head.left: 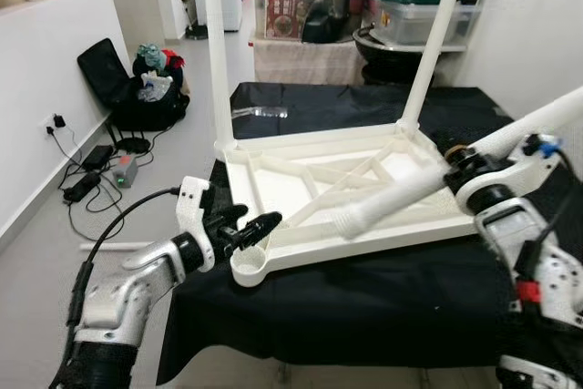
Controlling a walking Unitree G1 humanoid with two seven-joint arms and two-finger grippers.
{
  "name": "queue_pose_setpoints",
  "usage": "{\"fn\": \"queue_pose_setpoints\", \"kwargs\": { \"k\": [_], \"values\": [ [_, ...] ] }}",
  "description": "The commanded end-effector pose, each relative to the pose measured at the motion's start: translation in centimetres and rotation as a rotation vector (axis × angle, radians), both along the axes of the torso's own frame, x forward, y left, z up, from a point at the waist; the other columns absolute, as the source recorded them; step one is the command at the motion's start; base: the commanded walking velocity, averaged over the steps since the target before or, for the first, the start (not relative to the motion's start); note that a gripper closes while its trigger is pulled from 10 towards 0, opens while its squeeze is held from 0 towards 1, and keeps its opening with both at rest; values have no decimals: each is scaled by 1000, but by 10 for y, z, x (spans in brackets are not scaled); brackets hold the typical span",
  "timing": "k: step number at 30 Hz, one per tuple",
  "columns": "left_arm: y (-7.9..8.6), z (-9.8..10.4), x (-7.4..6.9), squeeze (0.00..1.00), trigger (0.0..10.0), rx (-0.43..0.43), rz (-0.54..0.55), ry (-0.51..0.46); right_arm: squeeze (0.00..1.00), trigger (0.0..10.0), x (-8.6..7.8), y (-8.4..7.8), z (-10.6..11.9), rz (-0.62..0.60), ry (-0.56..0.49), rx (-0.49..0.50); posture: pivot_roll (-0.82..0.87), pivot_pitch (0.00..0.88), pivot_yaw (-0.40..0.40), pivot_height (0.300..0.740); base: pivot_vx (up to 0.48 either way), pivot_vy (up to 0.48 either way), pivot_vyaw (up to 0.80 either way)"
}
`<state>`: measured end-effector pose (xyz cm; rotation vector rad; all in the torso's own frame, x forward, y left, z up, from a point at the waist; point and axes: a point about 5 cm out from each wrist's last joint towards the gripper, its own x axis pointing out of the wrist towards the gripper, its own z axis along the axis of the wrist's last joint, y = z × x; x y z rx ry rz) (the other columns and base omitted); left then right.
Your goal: Building children table
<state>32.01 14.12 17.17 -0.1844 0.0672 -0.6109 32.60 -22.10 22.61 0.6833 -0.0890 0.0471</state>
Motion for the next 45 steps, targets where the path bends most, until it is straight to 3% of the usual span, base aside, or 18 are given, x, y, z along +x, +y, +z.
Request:
{"fn": "queue_pose_setpoints", "kwargs": {
  "k": [1,10,15,22,32,38,43,45],
  "values": [
    [-13,12,3,459,10000,24,-23,-73,0,10000,0,14,-7,-25,47,-196,45,0,-57,740,0,0,0],
    [-28,23,-1,522,10000,46,-26,-152,0,10000,-1,21,3,-135,-30,-425,53,0,-56,740,0,-339,231],
    [-32,19,-2,522,10000,65,-32,-166,0,10000,1,17,15,-182,-84,-388,58,0,-53,740,0,-420,800],
    [-37,19,-1,529,10000,81,-40,-185,0,10000,4,9,30,-267,-143,-471,61,0,-52,740,0,-420,727],
    [-33,24,3,467,10000,36,17,-192,0,10000,0,7,19,-320,-120,-491,59,0,-46,740,129,-105,0],
    [-33,27,5,522,10000,30,27,-210,0,10000,-2,4,16,-353,-109,-527,54,0,-42,740,0,0,0],
    [-33,28,8,663,10000,20,51,-221,0,10000,-5,-16,17,-534,-80,-672,53,0,-44,740,371,0,0],
    [-33,28,7,663,10000,19,49,-223,0,10000,-6,-19,17,-569,-76,-707,54,0,-45,740,442,0,0]
  ]
}}
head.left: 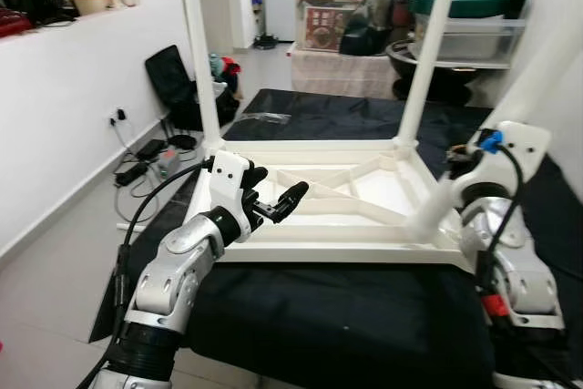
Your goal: Building children table
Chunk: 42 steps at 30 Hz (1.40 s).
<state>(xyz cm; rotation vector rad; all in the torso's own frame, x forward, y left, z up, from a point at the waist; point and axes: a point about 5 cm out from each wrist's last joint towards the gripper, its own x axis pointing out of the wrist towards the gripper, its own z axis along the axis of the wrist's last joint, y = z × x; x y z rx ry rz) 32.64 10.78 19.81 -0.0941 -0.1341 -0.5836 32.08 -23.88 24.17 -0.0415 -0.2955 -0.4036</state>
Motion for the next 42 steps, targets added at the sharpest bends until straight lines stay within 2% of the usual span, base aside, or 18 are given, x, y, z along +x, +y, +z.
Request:
{"fn": "queue_pose_setpoints", "kwargs": {
  "k": [1,2,4,8,10,11,14,16,23,28,34,37,38,41,42],
  "values": [
    [-1,1,0,667,10000,-8,1,-11,0,10000,-3,-6,3,-77,-23,-70,55,0,-48,740,450,0,0],
    [-1,1,0,667,10000,-8,1,-11,0,10000,-3,-6,3,-77,-23,-70,55,0,-48,740,450,0,0],
    [-2,0,-2,686,10000,-9,-9,-14,0,10000,-6,-15,10,-155,-56,-137,56,0,-51,740,467,0,0],
    [-3,0,-3,682,10000,-9,-14,-15,0,10000,-7,-17,13,-173,-69,-156,57,0,-53,740,446,0,0],
    [-4,-1,-4,635,10000,-1,-24,-10,0,10000,-6,-18,16,-170,-73,-187,57,0,-57,740,174,0,0],
    [-4,-2,-4,561,10000,2,-22,-6,0,10000,-5,-18,16,-156,-66,-191,57,0,-58,740,0,0,0],
    [-4,-3,-4,561,10000,4,-19,-4,0,10000,-5,-17,15,-147,-62,-193,57,0,-58,740,0,0,0],
    [-3,-4,-4,416,10000,10,-14,0,0,10000,-3,-12,10,-105,-32,-201,56,0,-60,740,0,0,0],
    [-3,-5,-4,400,10000,16,-14,-1,0,10000,-2,-7,0,-59,16,-225,56,0,-60,740,0,0,0],
    [-4,-6,-4,396,10000,24,-20,-5,0,10000,-8,-19,-12,-52,88,-239,44,0,-58,740,0,0,0],
    [-3,-8,-5,396,10000,31,-17,0,0,10000,-13,-21,-16,-13,114,-220,41,0,-57,740,0,0,0],
    [-4,-9,-4,396,10000,33,-19,3,0,10000,-17,-25,-21,-1,157,-337,33,0,-53,740,0,0,0],
    [-4,-9,-4,396,10000,33,-19,3,0,10000,-17,-25,-21,-1,157,-337,33,0,-53,740,0,0,0],
    [-3,-9,-4,396,10000,37,-16,2,0,10000,-22,-46,-29,-73,226,-395,32,0,-55,740,0,0,0],
    [-3,-9,-4,396,10000,37,-16,2,0,10000,-22,-46,-29,-73,226,-395,32,0,-55,740,0,0,0]
  ]
}}
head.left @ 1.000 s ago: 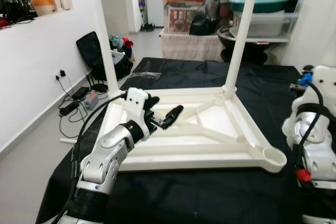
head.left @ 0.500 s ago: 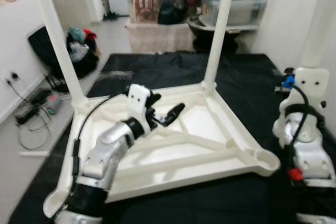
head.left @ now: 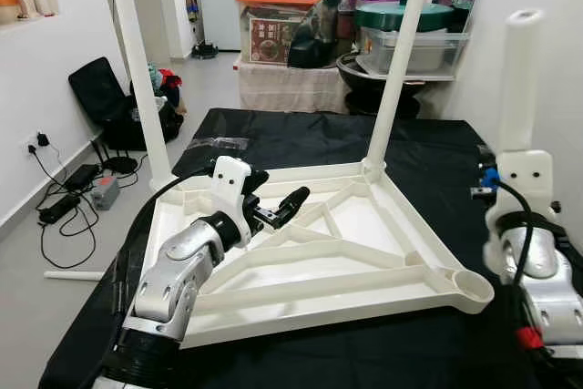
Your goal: Building children table
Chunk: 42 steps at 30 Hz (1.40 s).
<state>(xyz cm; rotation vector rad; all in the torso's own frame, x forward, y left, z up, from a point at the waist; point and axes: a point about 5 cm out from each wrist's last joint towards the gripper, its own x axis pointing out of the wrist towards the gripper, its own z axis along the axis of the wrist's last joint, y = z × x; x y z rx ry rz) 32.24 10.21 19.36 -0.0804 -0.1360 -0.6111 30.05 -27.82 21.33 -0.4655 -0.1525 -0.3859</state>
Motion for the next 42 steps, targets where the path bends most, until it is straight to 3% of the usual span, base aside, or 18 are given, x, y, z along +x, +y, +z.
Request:
{"fn": "queue_pose_setpoints", "kwargs": {
  "k": [1,4,8,11,16,20,23,26,31,36,38,39,41,42],
  "values": [
    [3,-5,1,400,10000,24,12,9,0,10000,-3,-12,-1,-38,8,-17,31,0,-55,740,0,0,0],
    [3,-5,1,400,10000,24,14,9,0,10000,-4,-18,-2,-64,1,-3,33,0,-56,740,0,0,0],
    [2,-5,1,400,10000,22,13,8,0,10000,3,-3,-9,-8,-27,76,37,0,-58,740,0,0,0],
    [2,-5,1,400,10000,22,13,8,0,10000,3,-3,-9,-8,-27,76,37,0,-58,740,0,0,0],
    [3,-5,1,400,10000,21,19,6,0,10000,13,18,-14,57,-71,113,52,0,-67,740,0,0,0],
    [4,-5,1,400,10000,21,23,8,0,10000,16,23,-18,80,-52,158,51,0,-69,740,0,0,0],
    [5,-6,0,396,10000,20,26,10,0,10000,14,26,-25,103,-18,213,49,0,-68,740,0,0,0],
    [4,-7,0,400,10000,20,22,16,0,10000,8,34,-39,164,81,268,37,0,-61,740,0,0,0],
    [3,-10,2,400,10000,25,12,28,0,10000,-8,42,-54,282,231,262,18,0,-50,740,0,0,0],
    [3,-10,3,400,10000,28,12,31,0,10000,-14,48,-57,343,276,294,14,0,-48,740,0,0,0],
    [2,-11,4,400,10000,29,12,35,0,10000,-20,70,-58,459,322,407,9,0,-43,740,0,0,0],
    [2,-11,4,400,10000,29,12,35,0,10000,-20,70,-58,459,322,407,9,0,-43,740,0,0,0],
    [1,-11,4,400,10000,31,11,39,0,10000,-26,97,-54,586,345,512,15,0,-45,740,0,0,0],
    [1,-11,4,400,10000,31,11,39,0,10000,-26,97,-54,586,345,512,15,0,-45,740,0,0,0]
  ]
}}
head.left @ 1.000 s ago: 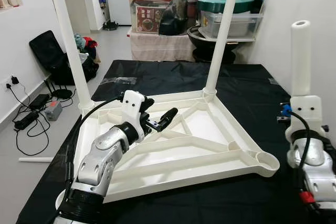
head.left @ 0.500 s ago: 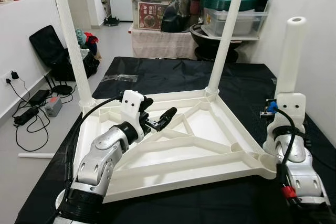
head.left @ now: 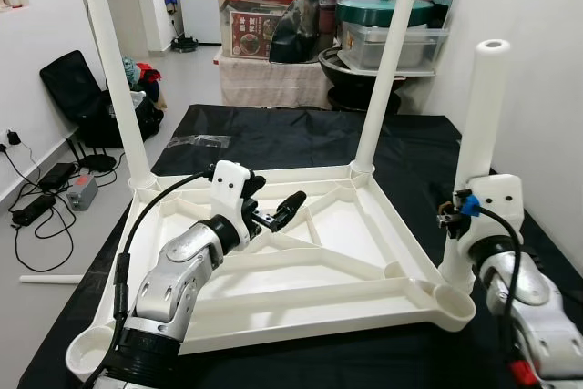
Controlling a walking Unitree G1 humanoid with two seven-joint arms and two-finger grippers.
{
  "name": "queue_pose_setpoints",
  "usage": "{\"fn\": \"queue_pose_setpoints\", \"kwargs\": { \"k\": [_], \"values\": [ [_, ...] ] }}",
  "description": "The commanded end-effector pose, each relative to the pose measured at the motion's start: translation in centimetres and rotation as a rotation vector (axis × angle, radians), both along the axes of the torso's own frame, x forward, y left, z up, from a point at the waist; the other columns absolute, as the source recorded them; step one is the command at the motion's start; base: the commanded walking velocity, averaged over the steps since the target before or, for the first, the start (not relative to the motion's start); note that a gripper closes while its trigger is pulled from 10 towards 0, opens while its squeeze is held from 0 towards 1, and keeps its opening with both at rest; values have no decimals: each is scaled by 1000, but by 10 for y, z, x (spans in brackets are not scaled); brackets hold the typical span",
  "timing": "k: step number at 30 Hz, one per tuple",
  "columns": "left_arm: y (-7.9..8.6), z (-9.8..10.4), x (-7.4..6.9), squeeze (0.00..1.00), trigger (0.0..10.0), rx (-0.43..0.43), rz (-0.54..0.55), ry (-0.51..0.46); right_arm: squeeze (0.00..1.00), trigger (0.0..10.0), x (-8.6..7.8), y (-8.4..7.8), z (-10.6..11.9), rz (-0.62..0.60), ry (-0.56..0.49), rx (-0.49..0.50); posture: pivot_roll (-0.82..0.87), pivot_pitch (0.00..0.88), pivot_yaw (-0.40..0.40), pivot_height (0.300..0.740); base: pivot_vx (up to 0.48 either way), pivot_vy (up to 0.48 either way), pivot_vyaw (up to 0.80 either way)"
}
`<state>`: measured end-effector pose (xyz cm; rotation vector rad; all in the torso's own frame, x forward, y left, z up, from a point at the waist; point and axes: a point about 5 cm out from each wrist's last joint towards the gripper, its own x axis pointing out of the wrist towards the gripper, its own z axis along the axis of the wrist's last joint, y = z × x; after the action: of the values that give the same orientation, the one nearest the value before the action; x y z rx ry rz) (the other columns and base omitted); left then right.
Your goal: Building children table
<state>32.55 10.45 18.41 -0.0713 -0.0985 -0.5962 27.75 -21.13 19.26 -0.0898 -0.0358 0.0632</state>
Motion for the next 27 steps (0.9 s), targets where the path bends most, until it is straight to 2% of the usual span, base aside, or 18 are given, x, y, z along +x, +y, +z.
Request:
{"fn": "queue_pose_setpoints", "kwargs": {
  "k": [1,5,8,10,12,15,17,19,20,22,23,26,27],
  "values": [
    [-1,-2,1,400,10000,14,-3,6,0,10000,-4,38,-30,195,191,153,22,0,-44,740,0,0,0],
    [1,-2,1,400,10000,18,1,6,0,10000,-3,43,-23,220,181,189,23,0,-44,740,0,0,0],
    [4,-3,3,400,10000,25,12,12,0,10000,-3,56,-10,275,144,192,15,0,-39,740,0,0,0],
    [4,-3,3,400,10000,25,12,12,0,10000,-3,56,-10,275,144,192,15,0,-39,740,0,0,0],
    [1,-4,3,400,10000,31,11,15,0,10000,1,63,-6,301,134,173,24,0,-46,740,0,0,0],
    [0,-5,3,396,10000,38,11,13,0,10000,4,61,-7,282,140,134,26,0,-47,740,0,0,0],
    [3,-5,3,400,10000,42,21,12,0,10000,8,49,-8,222,131,29,31,0,-51,740,0,0,0],
    [6,-6,2,400,10000,43,27,17,0,10000,13,27,-1,142,100,-58,31,0,-51,740,0,0,0],
    [6,-6,2,400,10000,43,27,17,0,10000,13,27,-1,142,100,-58,31,0,-51,740,0,0,0],
    [7,-7,2,404,10000,43,26,22,0,10000,16,12,9,101,83,-64,30,0,-50,740,0,0,0],
    [7,-7,2,404,10000,43,26,22,0,10000,16,12,9,101,83,-64,30,0,-50,740,0,0,0],
    [3,-8,0,412,10000,44,6,26,0,10000,17,-25,48,50,3,-58,14,0,-41,740,0,0,0],
    [1,-8,0,412,10000,45,0,26,0,10000,16,-31,56,49,-16,-70,14,0,-41,740,0,0,0]
  ]
}}
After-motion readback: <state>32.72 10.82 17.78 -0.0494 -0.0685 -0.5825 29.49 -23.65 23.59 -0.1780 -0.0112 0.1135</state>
